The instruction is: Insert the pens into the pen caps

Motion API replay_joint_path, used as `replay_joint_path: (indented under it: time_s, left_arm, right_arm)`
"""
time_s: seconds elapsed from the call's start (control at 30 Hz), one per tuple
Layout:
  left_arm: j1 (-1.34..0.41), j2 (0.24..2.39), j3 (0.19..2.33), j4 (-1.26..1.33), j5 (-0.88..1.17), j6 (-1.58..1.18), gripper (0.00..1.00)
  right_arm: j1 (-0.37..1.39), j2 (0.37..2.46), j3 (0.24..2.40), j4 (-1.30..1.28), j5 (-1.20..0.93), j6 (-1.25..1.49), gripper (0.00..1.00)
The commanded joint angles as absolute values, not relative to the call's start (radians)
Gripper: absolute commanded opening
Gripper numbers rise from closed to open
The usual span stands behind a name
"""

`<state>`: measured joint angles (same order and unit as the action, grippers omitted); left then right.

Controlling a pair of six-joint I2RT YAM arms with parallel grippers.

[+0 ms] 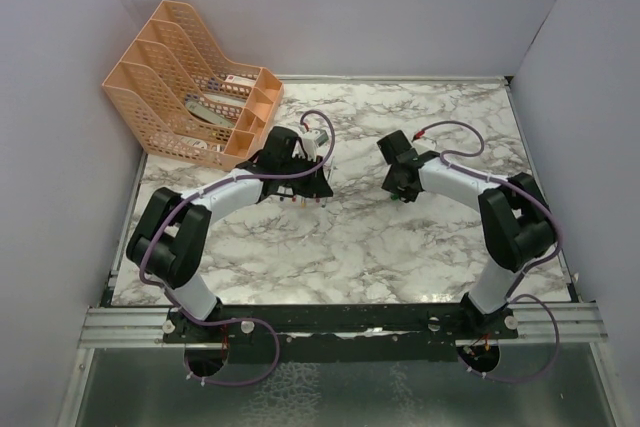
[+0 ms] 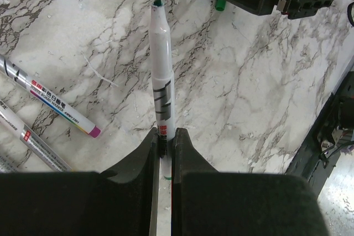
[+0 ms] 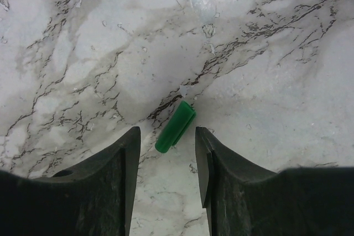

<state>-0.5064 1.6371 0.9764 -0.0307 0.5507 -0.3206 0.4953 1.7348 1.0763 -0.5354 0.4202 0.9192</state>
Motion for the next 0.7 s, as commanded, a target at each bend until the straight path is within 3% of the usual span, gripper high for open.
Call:
replay_joint_path:
  time_s: [0.0, 0.33, 0.67]
  left_arm:
    - [-0.514, 1.654, 1.012, -0.018, 0.584, -0.304, 0.0]
    - [-0.513, 1.66, 1.015, -0.018, 0.588, -0.301, 0.0]
    - [-0.513, 1.658, 1.016, -0.015, 0.587, -0.309, 0.0]
  right_arm:
    - [0.475, 1.77, 1.1, -0.515, 0.391, 0.934, 0.44]
    - [0.453, 1.778, 1.083, -0.506, 0.359, 0.947, 0.42]
    - [0.448, 1.807, 1.063, -0.495, 0.311, 0.936, 0.08]
